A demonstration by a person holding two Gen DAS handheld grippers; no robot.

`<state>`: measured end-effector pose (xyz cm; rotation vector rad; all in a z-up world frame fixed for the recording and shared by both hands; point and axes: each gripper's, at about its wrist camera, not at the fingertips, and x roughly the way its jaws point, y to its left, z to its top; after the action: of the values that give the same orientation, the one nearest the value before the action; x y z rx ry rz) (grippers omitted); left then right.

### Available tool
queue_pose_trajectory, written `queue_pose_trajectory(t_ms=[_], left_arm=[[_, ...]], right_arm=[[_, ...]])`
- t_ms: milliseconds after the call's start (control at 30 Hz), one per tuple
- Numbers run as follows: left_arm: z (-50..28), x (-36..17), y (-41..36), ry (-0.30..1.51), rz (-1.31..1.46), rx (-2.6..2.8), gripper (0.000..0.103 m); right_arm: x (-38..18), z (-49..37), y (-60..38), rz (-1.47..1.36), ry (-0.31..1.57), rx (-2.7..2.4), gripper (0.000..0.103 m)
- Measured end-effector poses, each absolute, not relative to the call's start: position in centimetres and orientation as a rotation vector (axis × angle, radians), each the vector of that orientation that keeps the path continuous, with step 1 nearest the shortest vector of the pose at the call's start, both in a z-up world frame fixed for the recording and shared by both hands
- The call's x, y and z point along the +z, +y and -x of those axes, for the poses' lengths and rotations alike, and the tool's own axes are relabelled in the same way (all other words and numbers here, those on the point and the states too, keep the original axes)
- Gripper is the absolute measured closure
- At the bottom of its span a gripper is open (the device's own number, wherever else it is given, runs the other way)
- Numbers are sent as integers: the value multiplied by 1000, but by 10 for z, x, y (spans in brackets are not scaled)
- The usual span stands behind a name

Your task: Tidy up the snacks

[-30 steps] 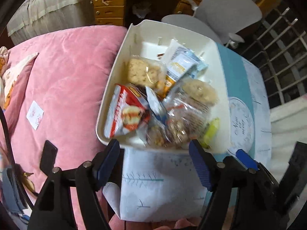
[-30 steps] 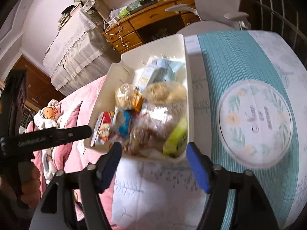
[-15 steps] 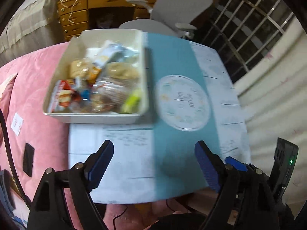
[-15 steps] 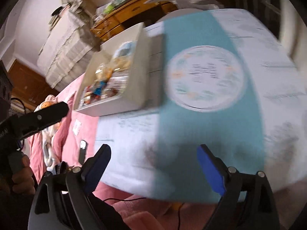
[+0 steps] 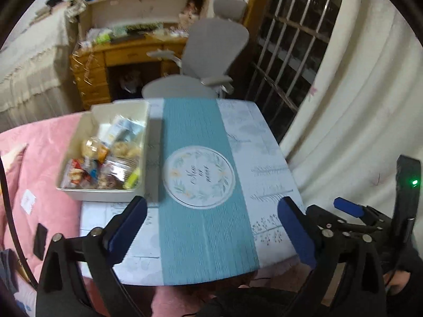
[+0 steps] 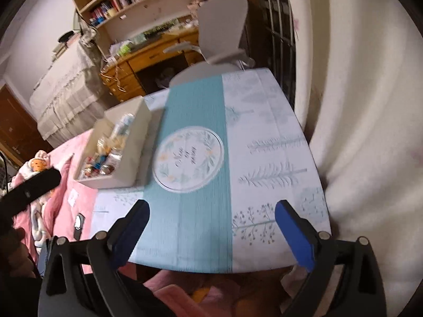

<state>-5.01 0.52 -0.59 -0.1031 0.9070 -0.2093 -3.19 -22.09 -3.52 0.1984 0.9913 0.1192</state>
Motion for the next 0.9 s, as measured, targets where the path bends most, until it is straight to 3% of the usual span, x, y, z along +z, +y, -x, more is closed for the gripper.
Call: queue_pose_trajectory(t_ms=[400, 600, 900], left_arm=[[99, -8, 21, 901, 68, 33, 2], [105, -14, 21, 900, 56, 72, 1], [96, -18, 5, 908, 16, 53, 1]], right_arm=[[-8, 89, -164, -15, 973, 189, 7], [-8, 96, -169, -33, 947, 138, 0], [-20, 86, -182, -71, 1005, 90, 0]])
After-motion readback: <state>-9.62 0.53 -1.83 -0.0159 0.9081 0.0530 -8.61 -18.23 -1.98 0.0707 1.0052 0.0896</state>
